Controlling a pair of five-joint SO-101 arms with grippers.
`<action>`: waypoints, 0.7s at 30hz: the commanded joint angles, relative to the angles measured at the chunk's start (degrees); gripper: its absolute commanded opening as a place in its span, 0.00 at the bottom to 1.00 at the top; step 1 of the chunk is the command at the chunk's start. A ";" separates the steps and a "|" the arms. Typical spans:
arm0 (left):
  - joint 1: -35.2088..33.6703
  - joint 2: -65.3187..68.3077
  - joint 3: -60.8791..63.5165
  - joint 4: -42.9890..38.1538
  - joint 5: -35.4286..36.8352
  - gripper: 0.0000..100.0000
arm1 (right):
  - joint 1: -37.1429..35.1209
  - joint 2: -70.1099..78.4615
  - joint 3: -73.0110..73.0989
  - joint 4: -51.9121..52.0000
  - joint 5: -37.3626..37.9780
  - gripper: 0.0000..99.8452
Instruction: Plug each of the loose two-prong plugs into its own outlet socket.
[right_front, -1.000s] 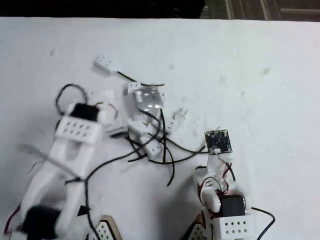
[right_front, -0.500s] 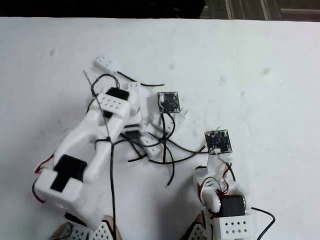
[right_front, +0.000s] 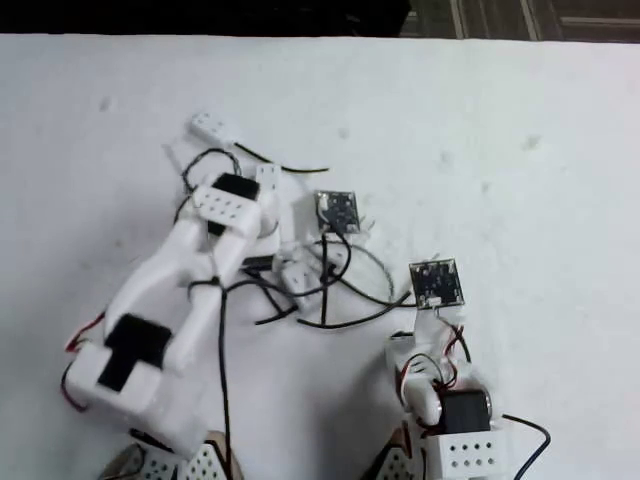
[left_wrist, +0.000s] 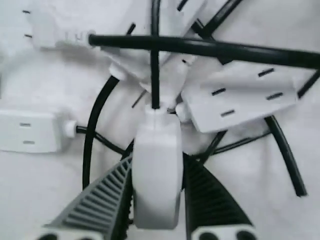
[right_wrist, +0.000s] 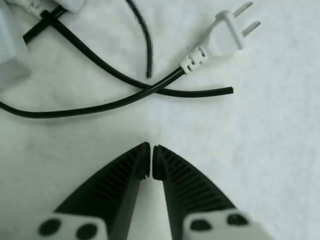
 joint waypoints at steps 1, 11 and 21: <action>0.48 -13.85 -2.11 8.00 5.80 0.02 | 0.31 -0.57 0.62 -0.57 -0.70 0.02; 0.22 -27.74 4.75 22.07 16.18 0.02 | 0.57 -0.57 0.62 -0.57 -0.62 0.02; -1.54 -37.05 26.81 13.54 24.09 0.02 | 0.66 -0.57 0.62 -0.57 -0.35 0.02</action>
